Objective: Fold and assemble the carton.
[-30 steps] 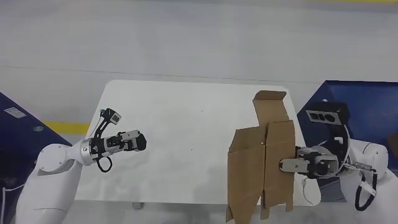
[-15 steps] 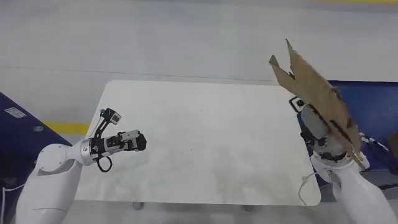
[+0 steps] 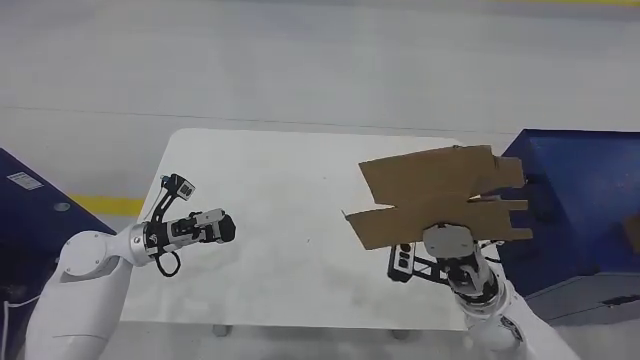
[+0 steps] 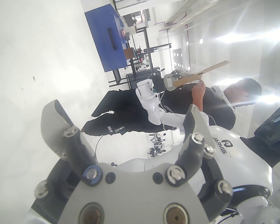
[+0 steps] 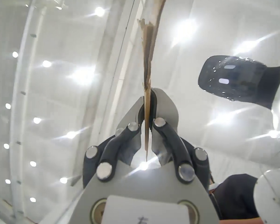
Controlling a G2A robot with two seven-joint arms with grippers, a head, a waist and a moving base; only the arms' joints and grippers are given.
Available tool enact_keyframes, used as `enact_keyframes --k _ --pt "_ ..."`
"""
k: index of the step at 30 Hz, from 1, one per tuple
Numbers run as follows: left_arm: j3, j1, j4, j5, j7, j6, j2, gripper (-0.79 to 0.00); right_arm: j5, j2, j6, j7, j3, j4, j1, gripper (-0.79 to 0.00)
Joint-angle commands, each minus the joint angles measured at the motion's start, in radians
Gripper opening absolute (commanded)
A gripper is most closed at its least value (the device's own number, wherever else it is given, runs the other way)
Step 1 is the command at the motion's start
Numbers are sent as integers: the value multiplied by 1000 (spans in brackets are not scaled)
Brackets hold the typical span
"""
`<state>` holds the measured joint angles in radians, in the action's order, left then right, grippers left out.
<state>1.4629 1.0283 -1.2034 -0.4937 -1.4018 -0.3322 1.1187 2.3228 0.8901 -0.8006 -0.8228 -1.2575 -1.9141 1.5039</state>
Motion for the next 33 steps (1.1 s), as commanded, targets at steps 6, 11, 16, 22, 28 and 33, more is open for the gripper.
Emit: enact_keyframes --k 6,11,16,22,28,33 --pt "0 0 0 0 0 0 0 0 35 13 -12 45 3 -15 32 -785" --pt "0 0 0 0 0 0 0 0 -112 28 149 -47 -68 -23 -15 -785" --pt "0 0 0 0 0 0 0 0 -371 44 411 -214 -159 -19 -106 -785" --pt "0 0 0 0 0 0 0 0 -686 53 758 -335 -294 -13 -214 -785" --pt "0 0 0 0 0 0 0 0 -946 59 1011 -410 -375 -15 -251 -785" --pt "0 0 0 0 0 0 0 0 -1166 64 1165 -458 -373 -23 -218 -785"
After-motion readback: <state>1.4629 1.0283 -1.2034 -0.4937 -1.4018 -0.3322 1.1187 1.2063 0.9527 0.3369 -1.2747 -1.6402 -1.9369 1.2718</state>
